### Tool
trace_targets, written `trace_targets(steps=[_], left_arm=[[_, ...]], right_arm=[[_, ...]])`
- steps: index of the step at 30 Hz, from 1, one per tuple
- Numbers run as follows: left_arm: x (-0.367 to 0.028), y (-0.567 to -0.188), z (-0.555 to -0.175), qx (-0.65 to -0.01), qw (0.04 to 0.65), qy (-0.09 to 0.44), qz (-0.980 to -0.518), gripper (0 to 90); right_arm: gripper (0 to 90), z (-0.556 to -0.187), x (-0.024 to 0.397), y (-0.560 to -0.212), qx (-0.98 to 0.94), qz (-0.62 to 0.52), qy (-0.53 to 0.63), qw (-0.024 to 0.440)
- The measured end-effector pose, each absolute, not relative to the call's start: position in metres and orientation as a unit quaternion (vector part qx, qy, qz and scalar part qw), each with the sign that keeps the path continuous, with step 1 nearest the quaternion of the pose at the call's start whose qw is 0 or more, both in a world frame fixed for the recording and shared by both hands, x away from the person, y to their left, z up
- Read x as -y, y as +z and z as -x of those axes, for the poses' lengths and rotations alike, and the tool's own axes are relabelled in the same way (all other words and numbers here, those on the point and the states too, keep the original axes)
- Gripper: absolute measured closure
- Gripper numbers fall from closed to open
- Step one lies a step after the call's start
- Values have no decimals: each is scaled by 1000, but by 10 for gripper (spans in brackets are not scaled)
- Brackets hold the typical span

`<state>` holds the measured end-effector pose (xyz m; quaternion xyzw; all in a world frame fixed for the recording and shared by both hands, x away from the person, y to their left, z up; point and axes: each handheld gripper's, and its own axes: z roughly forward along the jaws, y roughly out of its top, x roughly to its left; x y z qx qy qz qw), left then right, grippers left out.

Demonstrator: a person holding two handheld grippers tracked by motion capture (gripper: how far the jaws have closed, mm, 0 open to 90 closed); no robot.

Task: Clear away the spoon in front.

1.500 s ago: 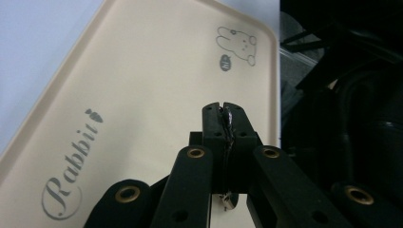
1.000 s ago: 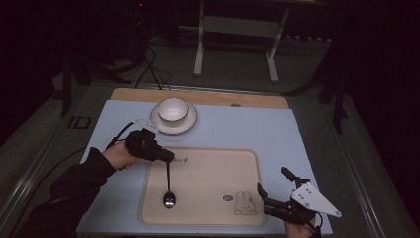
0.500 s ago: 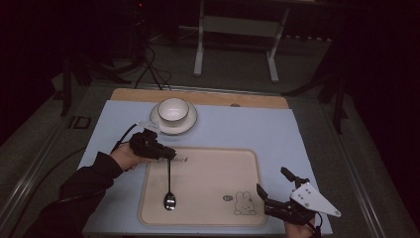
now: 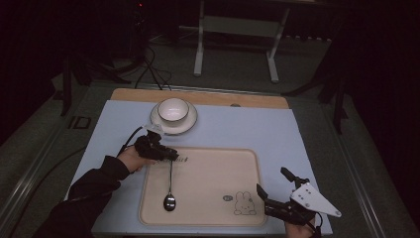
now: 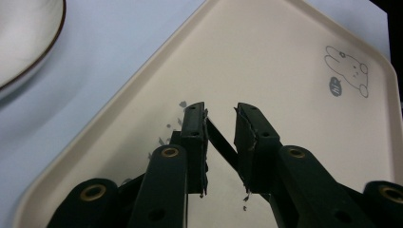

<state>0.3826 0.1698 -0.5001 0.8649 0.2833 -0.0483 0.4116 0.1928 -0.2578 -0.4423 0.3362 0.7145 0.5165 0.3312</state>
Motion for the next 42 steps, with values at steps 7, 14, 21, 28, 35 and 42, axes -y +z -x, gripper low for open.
trace_targets(steps=[7,14,21,28,35,42], left_arm=[[-169,-510,-385,-309,408,-32,-858,705],[-165,-520,-386,-328,402,-19,-855,654],[-160,-527,-388,-329,396,-16,-857,653],[-157,-530,-391,-338,387,-7,-858,633],[-159,-526,-392,-351,390,6,-851,617],[-162,-510,-382,-346,410,12,-844,560]], right_arm=[[117,-193,257,-443,-716,-336,515,329],[117,-193,257,-443,-717,-334,515,330],[118,-193,257,-443,-718,-333,515,328],[118,-193,257,-443,-719,-333,514,328],[118,-194,258,-443,-720,-333,514,328],[117,-195,258,-444,-718,-337,515,326]])
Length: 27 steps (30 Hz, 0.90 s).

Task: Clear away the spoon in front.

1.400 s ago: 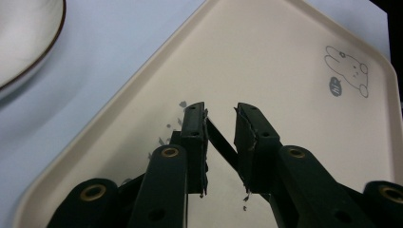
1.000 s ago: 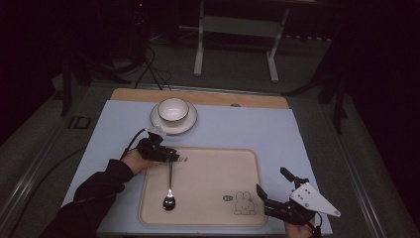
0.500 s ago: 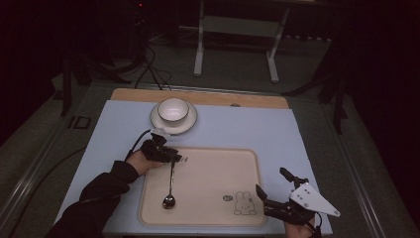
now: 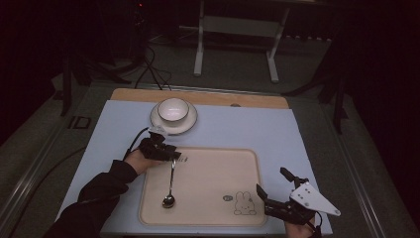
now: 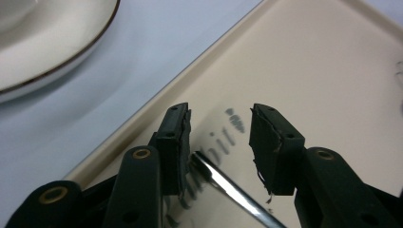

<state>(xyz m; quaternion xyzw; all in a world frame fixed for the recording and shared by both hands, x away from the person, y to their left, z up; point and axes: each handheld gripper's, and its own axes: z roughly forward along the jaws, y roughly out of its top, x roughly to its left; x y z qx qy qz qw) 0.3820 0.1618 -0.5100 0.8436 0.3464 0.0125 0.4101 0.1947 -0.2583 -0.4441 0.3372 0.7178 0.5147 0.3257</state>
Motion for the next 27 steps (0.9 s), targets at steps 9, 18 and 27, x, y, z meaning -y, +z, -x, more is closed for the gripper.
trace_targets(steps=[9,18,27], left_arm=[[-167,-489,-367,-347,443,21,-826,359],[-173,-479,-360,-330,486,-14,-809,119],[-177,-466,-345,-325,512,48,-794,11]], right_arm=[[117,-196,257,-446,-720,-338,513,323],[117,-196,257,-446,-720,-339,512,323],[117,-197,259,-446,-719,-342,511,324]])
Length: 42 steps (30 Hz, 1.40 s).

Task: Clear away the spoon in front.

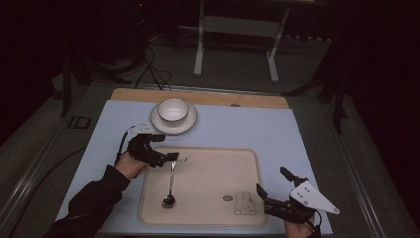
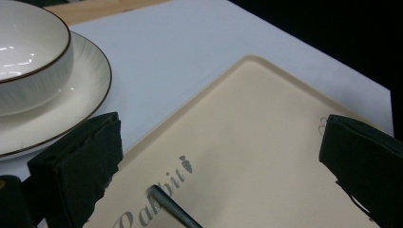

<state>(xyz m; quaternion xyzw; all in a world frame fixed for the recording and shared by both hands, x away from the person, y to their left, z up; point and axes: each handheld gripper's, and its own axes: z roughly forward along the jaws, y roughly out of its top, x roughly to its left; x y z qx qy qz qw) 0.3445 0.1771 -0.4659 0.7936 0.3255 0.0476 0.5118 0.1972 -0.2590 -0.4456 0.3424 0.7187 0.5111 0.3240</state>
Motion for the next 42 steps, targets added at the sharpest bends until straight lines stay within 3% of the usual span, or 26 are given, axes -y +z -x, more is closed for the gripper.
trace_targets(steps=[21,42], left_arm=[[-193,-438,-299,-295,547,67,-780,11],[-215,-445,-267,-247,574,80,-776,11]], right_arm=[[117,-197,257,-446,-719,-343,508,328],[116,-198,256,-446,-720,-343,505,329]])
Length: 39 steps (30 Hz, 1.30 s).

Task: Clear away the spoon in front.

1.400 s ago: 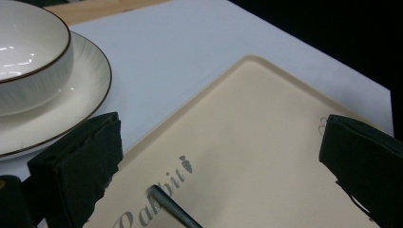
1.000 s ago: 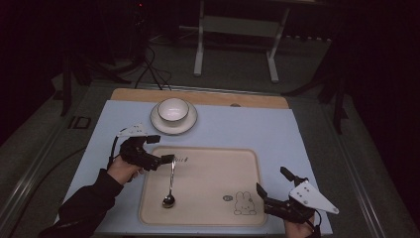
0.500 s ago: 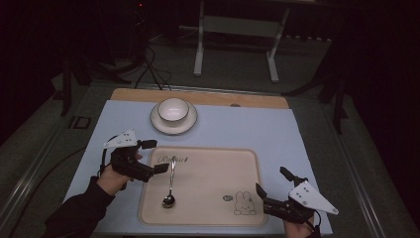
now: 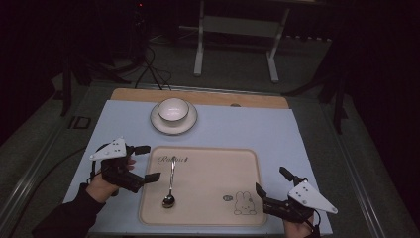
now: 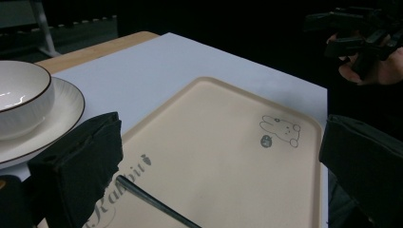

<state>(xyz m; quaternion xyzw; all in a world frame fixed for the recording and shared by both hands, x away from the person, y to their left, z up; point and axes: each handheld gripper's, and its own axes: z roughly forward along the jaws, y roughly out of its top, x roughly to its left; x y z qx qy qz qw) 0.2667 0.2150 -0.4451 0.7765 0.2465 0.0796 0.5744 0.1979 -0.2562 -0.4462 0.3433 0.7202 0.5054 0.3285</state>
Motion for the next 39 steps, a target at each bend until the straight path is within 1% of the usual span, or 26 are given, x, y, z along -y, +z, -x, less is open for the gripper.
trace_targets(steps=[9,18,29,35,39], left_arm=[[-224,-459,-259,-242,570,90,-780,11],[-235,-480,-260,-263,560,90,-780,11],[-243,-504,-262,-309,532,110,-781,11],[-242,-506,-264,-317,536,112,-774,11],[-242,-508,-265,-319,529,115,-778,12]], right_arm=[[116,-198,256,-446,-721,-340,506,330],[113,-198,256,-446,-722,-339,505,330],[112,-200,257,-447,-724,-338,507,324],[113,-203,257,-450,-726,-344,505,315],[112,-203,257,-450,-726,-347,504,314]])
